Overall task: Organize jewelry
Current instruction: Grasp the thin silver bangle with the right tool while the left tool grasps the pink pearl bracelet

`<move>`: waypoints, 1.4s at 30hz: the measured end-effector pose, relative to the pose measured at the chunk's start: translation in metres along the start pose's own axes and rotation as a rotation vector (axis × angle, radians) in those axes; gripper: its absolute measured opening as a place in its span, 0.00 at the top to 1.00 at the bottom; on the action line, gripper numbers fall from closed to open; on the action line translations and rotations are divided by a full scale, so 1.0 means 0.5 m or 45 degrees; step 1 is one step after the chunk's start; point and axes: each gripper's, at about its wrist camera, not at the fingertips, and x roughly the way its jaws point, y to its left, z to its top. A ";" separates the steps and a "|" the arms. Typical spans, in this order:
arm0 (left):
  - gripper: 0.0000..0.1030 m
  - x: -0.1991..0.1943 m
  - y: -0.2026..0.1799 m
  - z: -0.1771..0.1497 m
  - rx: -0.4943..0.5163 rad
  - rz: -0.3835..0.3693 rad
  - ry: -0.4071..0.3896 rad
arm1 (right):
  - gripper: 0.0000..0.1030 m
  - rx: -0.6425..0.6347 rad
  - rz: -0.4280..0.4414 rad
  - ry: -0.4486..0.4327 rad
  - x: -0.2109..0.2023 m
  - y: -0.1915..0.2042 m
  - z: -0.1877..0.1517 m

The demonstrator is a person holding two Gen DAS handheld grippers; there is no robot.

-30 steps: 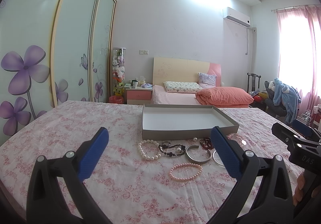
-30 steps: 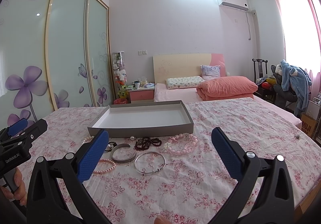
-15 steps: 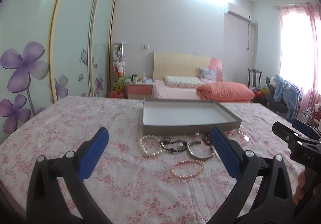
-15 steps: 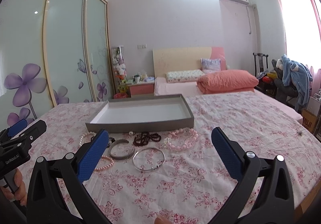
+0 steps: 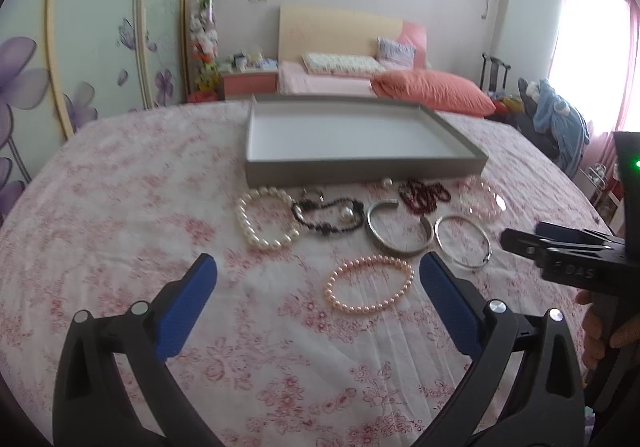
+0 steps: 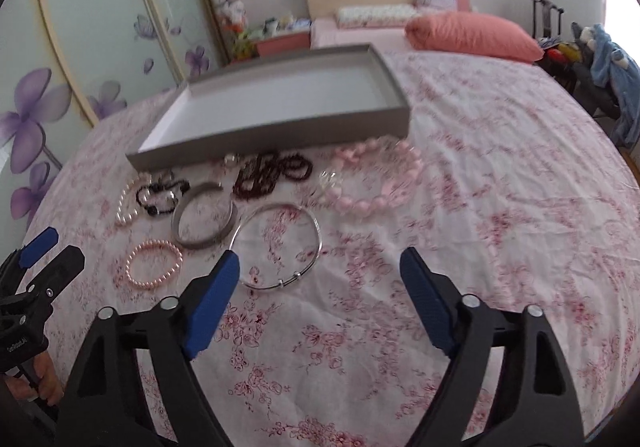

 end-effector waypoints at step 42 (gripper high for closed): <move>0.76 0.128 -0.034 0.001 0.091 -0.003 0.293 | 0.31 -0.190 -0.068 0.047 0.030 0.015 -0.026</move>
